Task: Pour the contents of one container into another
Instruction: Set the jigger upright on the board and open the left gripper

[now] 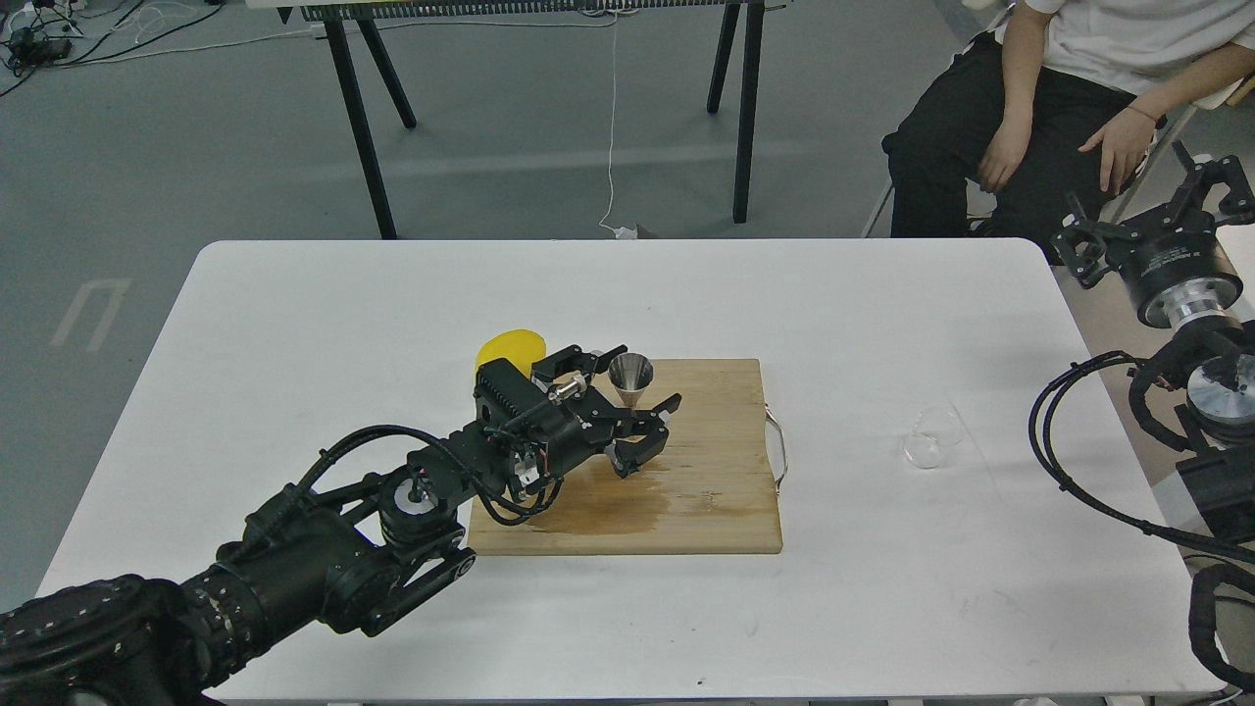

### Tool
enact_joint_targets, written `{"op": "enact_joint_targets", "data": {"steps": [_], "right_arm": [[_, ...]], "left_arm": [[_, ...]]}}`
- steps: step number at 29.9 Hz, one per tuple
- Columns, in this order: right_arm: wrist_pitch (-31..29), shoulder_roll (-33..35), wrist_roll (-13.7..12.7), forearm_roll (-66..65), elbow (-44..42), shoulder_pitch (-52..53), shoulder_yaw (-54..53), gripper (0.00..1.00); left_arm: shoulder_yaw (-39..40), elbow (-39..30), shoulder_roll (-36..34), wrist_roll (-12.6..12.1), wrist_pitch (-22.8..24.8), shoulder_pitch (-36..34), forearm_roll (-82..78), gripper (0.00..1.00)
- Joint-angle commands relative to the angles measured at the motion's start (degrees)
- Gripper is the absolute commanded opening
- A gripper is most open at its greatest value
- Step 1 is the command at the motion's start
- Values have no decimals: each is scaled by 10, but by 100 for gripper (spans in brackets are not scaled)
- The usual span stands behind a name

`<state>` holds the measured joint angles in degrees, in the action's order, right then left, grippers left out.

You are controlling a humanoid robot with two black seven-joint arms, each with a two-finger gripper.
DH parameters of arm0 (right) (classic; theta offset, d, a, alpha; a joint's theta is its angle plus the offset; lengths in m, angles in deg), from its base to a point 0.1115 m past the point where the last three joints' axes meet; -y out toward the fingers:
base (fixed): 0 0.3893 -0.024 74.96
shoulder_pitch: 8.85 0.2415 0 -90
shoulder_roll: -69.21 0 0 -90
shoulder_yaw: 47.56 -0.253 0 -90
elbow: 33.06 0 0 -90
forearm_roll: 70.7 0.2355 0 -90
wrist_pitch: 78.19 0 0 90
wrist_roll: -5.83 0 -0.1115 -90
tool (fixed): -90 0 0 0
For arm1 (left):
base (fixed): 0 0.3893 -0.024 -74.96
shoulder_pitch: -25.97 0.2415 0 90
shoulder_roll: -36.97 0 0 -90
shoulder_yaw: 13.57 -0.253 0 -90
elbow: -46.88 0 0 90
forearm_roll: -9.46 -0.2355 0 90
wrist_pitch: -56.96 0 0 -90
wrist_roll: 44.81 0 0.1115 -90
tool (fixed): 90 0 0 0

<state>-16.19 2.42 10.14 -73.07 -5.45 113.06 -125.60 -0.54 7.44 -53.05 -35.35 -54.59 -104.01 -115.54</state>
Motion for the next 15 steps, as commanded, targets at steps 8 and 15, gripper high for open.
{"op": "enact_joint_targets", "data": {"steps": [8,15], "right_arm": [[0,9,-1,1,2,-4,0,100],[0,9,-1,1,6,-4,-1,100]], "left_arm": [[86,-71,0,0,23,-55,0,91],[138,-77,-35,16,64,-143,52,91]]}}
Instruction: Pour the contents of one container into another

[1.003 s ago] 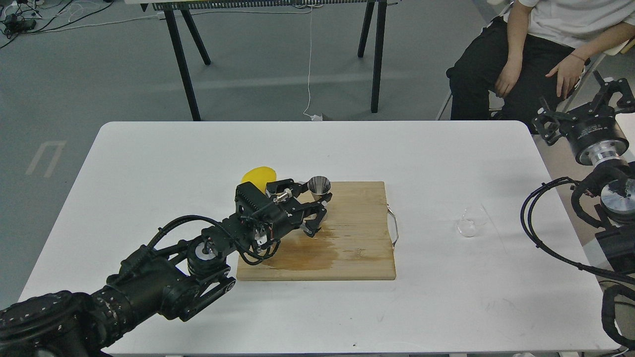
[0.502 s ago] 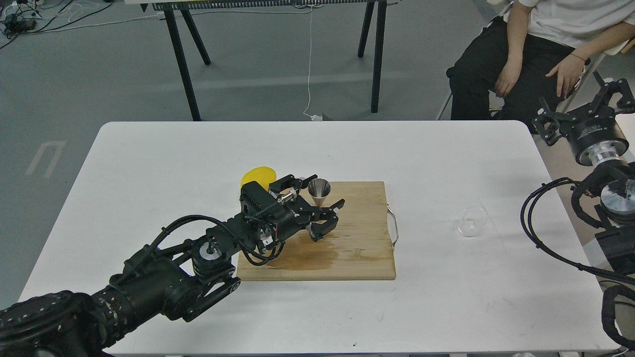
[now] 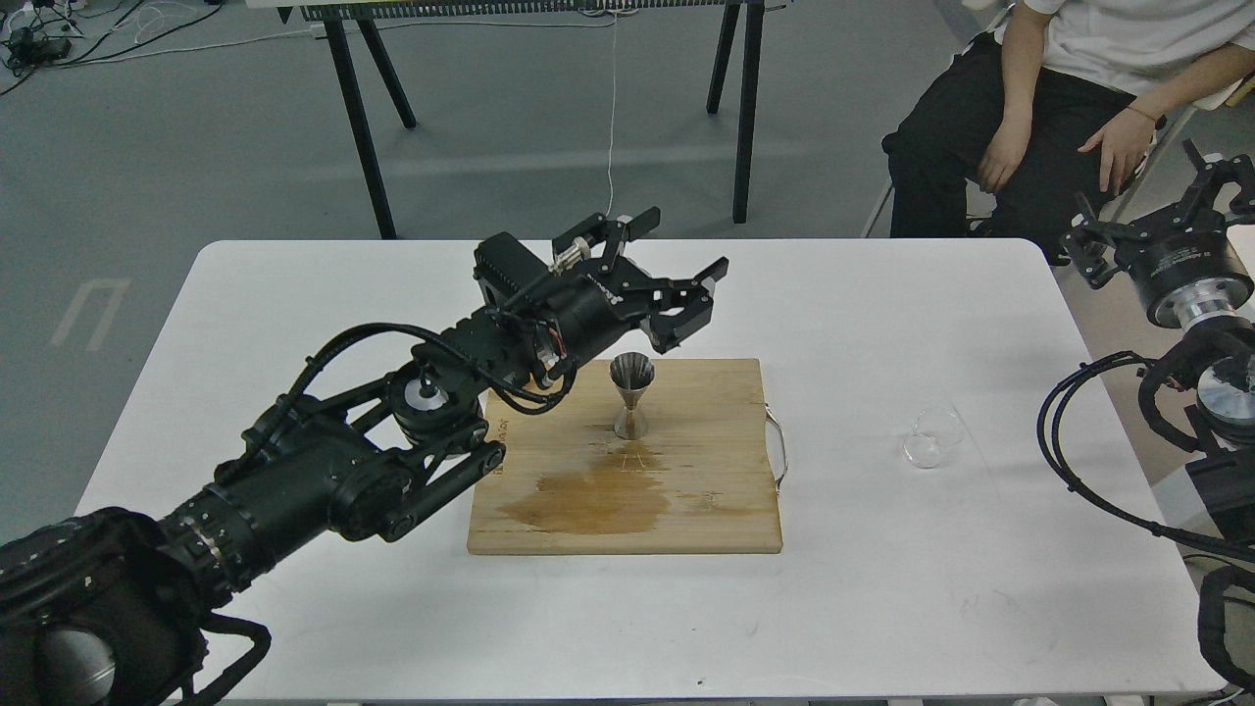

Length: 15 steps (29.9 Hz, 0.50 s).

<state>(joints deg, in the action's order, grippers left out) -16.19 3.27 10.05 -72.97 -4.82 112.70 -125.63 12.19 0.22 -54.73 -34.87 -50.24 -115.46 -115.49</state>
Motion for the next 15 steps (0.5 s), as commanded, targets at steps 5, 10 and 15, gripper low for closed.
{"op": "enact_joint_targets", "data": {"steps": [5,10,15], "right_arm": [[0,1,-5,-1,-4,1,0,100],[0,1,-2,0,-5,1,-2,100],[0,1,0,1,-4,1,-4,100]], "left_arm": [[36,-15,-60,68,76,-46,380,95],[61,-15,-114,149,129,-46,647,97],[107,-15,-149,181,206,-28,846,100]]}}
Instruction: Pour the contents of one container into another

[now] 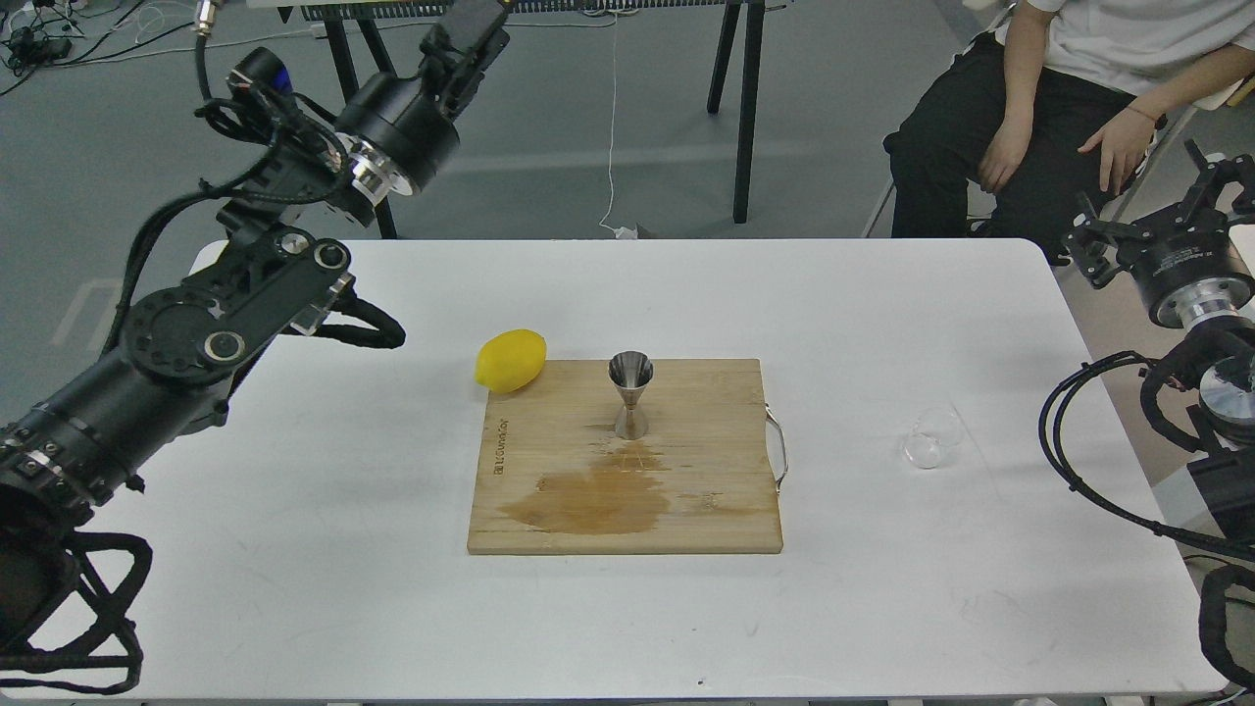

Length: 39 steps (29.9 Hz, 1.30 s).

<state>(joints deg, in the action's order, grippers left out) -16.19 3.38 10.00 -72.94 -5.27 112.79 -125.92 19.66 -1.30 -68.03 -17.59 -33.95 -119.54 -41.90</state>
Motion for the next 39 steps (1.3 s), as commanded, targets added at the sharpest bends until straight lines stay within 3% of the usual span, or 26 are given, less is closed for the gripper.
{"op": "enact_joint_targets", "data": {"steps": [1,8,14,18,23,26,39], "right_arm": [[0,0,1,0,1,0,-1,100],[0,0,0,7,-5,1,-9,100],[0,-1,-3,50,-25,2,-2,100],[0,-3,-6,52,-23,1,-1,100],[0,-8,-7,85,2,-19,-6,100],[0,-1,-7,118,78,-70,-8,99],[0,12,-11,181,368,-378,-64,99]], "left_arm": [[49,1,-18,8,59,27,163,100],[111,14,-43,8,103,94,433,100],[129,31,-57,8,170,163,516,100],[161,30,-49,-8,173,202,542,100],[162,31,-47,-22,173,203,543,100],[162,33,-47,-42,173,200,543,100],[162,65,-23,-43,186,183,545,100]]}}
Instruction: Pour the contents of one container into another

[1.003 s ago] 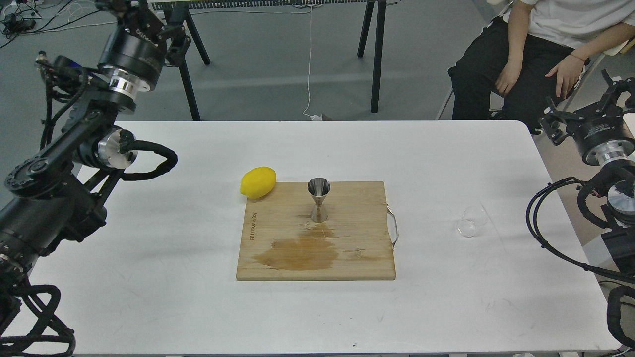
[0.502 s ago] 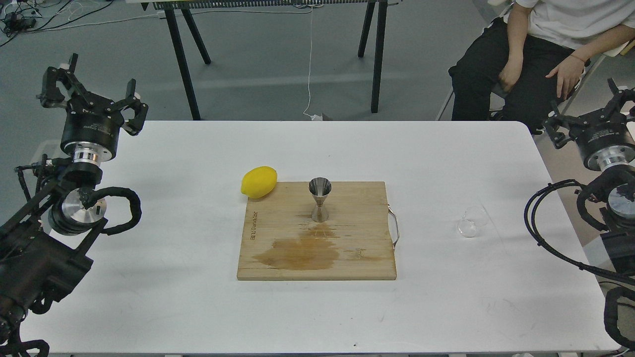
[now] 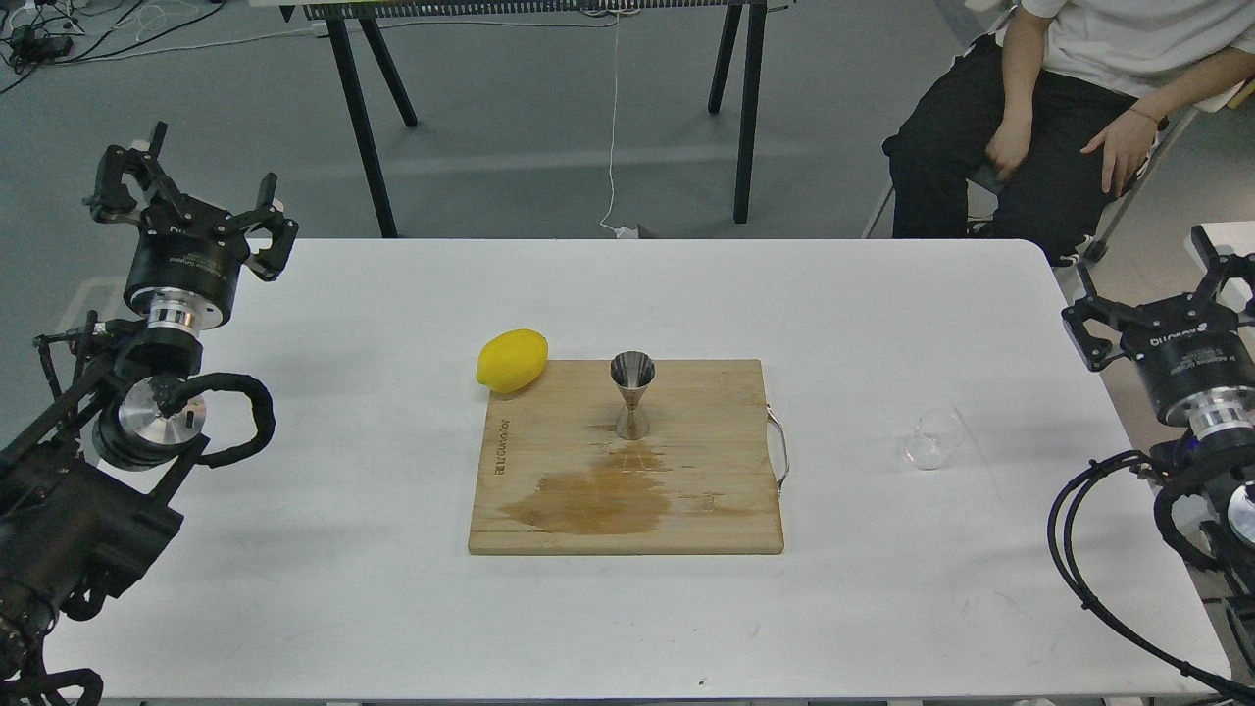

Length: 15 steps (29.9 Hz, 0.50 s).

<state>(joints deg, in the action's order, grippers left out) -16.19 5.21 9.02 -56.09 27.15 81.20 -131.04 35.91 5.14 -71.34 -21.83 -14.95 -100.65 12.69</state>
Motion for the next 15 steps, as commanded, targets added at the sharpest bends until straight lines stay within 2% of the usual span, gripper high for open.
{"op": "enact_joint_targets", "data": {"steps": [1,3,7,10,11,13,15], "right_arm": [[0,-7,-1,15,49,-78,-14,99],[2,-9,0,36,61,-108,-9,100],[93,-13,-4,95,114,-146,9,99],[150,-13,-20,117,141,-156,35,99],[168,-14,-34,121,148,-156,46,99],[182,-14,-48,122,153,-158,61,99],[184,-15,-49,122,154,-159,73,99]], "left_arm": [[-1,1,13,0,-5,-6,0,100],[-3,1,13,-1,-5,-6,0,100],[-7,1,13,-2,-4,-6,0,100],[-5,1,8,-2,-5,-6,0,100],[-4,1,7,-2,-6,-6,0,100],[-4,1,5,-1,-6,-6,0,100],[-4,1,3,-1,-6,-6,0,100]]}}
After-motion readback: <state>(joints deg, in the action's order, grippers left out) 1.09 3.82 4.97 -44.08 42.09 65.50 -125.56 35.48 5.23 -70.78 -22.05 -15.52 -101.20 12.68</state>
